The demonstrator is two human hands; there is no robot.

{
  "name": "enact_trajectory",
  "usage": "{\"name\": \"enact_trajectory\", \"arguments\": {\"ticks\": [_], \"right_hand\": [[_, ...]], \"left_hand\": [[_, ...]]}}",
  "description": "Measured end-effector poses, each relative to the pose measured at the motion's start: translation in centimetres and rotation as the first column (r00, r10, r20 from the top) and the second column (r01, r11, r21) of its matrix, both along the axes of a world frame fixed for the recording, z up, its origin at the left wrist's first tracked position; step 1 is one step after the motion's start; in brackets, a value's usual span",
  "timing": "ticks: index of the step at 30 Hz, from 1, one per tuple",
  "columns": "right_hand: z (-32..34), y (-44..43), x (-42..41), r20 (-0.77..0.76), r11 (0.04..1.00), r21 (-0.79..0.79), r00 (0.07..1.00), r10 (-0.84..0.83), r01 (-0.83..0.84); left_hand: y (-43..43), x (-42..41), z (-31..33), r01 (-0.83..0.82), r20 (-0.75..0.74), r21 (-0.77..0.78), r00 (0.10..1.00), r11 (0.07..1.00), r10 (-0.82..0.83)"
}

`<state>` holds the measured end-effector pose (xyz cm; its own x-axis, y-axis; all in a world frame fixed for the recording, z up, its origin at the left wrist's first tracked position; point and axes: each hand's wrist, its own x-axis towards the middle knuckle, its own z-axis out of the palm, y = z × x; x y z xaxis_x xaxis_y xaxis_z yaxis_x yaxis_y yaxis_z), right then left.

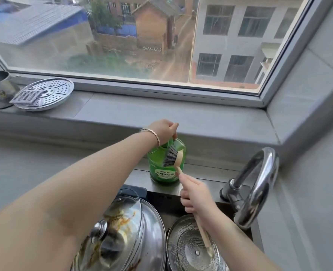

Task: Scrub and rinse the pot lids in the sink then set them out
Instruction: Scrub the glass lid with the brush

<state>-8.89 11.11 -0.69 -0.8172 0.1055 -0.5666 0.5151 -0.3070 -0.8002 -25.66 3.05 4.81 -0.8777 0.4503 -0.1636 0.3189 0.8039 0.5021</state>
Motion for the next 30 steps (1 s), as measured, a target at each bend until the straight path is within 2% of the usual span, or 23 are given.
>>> {"name": "enact_trajectory", "arguments": {"ticks": [8,9,11,13,14,16,17,19,22,24,25,26,28,29,30], "right_hand": [[0.2,-0.2,0.9,0.012,0.998,0.053,1.0,0.016,-0.017],[0.3,-0.2,1.3,0.015,0.998,0.06,1.0,0.02,-0.021],[0.4,-0.3,2.7,0.023,0.993,0.107,0.999,0.046,-0.048],[0.4,-0.4,4.6,0.029,0.981,0.178,0.997,0.077,-0.081],[0.3,-0.4,5.6,0.027,0.97,0.221,0.995,0.095,-0.099],[-0.1,-0.3,7.6,0.016,0.933,0.328,0.988,0.152,-0.149],[-0.4,-0.2,8.6,0.014,0.906,0.384,0.982,0.189,-0.18],[-1.0,0.0,10.6,0.025,0.839,0.487,0.964,0.264,-0.243],[-1.7,0.2,13.4,0.066,0.757,0.569,0.936,0.347,-0.321],[-2.1,0.4,14.9,0.105,0.725,0.588,0.923,0.371,-0.358],[-2.4,0.5,15.5,0.126,0.707,0.6,0.918,0.377,-0.373],[-2.5,0.5,16.1,0.142,0.693,0.612,0.915,0.377,-0.381],[-2.6,0.5,17.1,0.155,0.683,0.622,0.915,0.372,-0.383],[-2.5,0.4,17.5,0.151,0.685,0.621,0.916,0.371,-0.38],[-2.5,0.4,17.8,0.144,0.689,0.619,0.917,0.371,-0.376]], "left_hand": [[-0.5,1.1,0.2,-0.028,-0.055,-0.126,0.998,0.992,0.021],[-0.7,1.5,0.5,-0.042,-0.069,-0.086,0.997,0.995,0.036],[-1.7,3.0,1.1,-0.138,-0.08,0.104,0.986,0.985,0.146],[-3.3,5.3,1.2,-0.285,-0.04,0.319,0.949,0.904,0.314],[-4.3,6.9,1.0,-0.363,0.006,0.376,0.921,0.853,0.389],[-7.0,10.4,-1.2,-0.508,0.138,0.389,0.857,0.768,0.497],[-8.4,12.4,-2.6,-0.59,0.225,0.365,0.807,0.72,0.546],[-11.0,16.4,-5.4,-0.758,0.395,0.289,0.651,0.585,0.649],[-14.3,21.4,-8.4,-0.944,0.52,0.083,0.315,0.319,0.794],[-16.1,23.4,-10.2,-0.989,0.573,-0.112,0.017,0.099,0.819],[-16.7,24.3,-10.7,-0.989,0.635,-0.151,-0.093,0.005,0.767],[-16.9,25.2,-10.8,-0.984,0.715,-0.166,-0.166,-0.066,0.679],[-16.9,26.4,-11.1,-0.96,0.835,-0.188,-0.268,-0.209,0.48],[-16.8,26.9,-11.1,-0.926,0.895,-0.185,-0.297,-0.328,0.333],[-16.6,27.2,-11.3,-0.884,0.943,-0.168,-0.273,-0.437,0.191]]}}
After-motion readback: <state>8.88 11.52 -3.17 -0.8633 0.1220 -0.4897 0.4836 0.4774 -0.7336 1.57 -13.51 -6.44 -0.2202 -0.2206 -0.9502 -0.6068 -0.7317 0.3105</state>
